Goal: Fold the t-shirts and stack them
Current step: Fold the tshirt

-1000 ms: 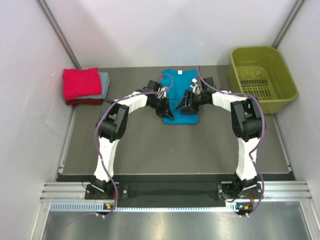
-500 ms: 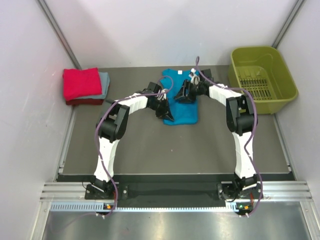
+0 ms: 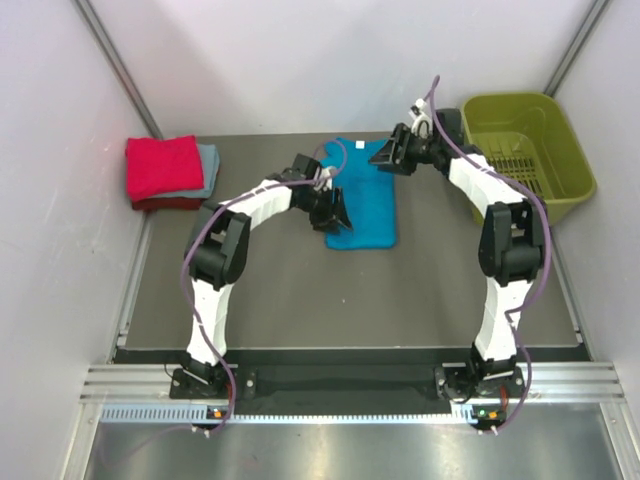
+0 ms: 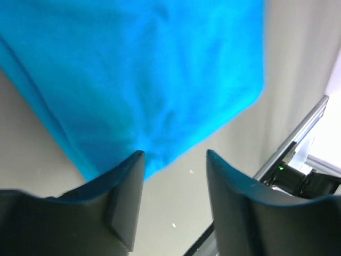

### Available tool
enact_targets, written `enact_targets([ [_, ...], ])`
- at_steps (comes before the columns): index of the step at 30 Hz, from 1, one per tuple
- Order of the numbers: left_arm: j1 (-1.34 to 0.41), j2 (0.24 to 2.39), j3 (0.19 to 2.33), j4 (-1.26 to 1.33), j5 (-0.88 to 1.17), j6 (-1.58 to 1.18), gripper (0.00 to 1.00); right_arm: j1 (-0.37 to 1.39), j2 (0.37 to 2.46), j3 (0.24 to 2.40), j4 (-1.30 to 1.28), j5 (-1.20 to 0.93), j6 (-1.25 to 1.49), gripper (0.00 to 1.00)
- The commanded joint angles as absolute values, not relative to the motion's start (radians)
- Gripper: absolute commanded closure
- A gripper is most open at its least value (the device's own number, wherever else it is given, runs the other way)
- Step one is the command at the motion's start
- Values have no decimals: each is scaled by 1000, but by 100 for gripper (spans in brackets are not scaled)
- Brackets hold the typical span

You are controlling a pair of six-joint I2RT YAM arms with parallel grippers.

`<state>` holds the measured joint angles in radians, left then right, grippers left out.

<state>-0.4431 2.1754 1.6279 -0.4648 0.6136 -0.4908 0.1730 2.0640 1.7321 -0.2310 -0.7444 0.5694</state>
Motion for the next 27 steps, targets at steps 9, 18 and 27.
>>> enact_targets([
  [9, -367, 2022, 1528, -511, 603, -477, 40, 97, 1898, 1240, -307, -857, 554, 46],
  [18, -367, 2039, 1473, -500, 594, -500, 40, 90, 1928, 1221, -344, -865, 543, 45],
  [27, -365, 2057, 1444, -476, 604, -538, 40, 75, 1882, 1190, -426, -850, 471, 44],
])
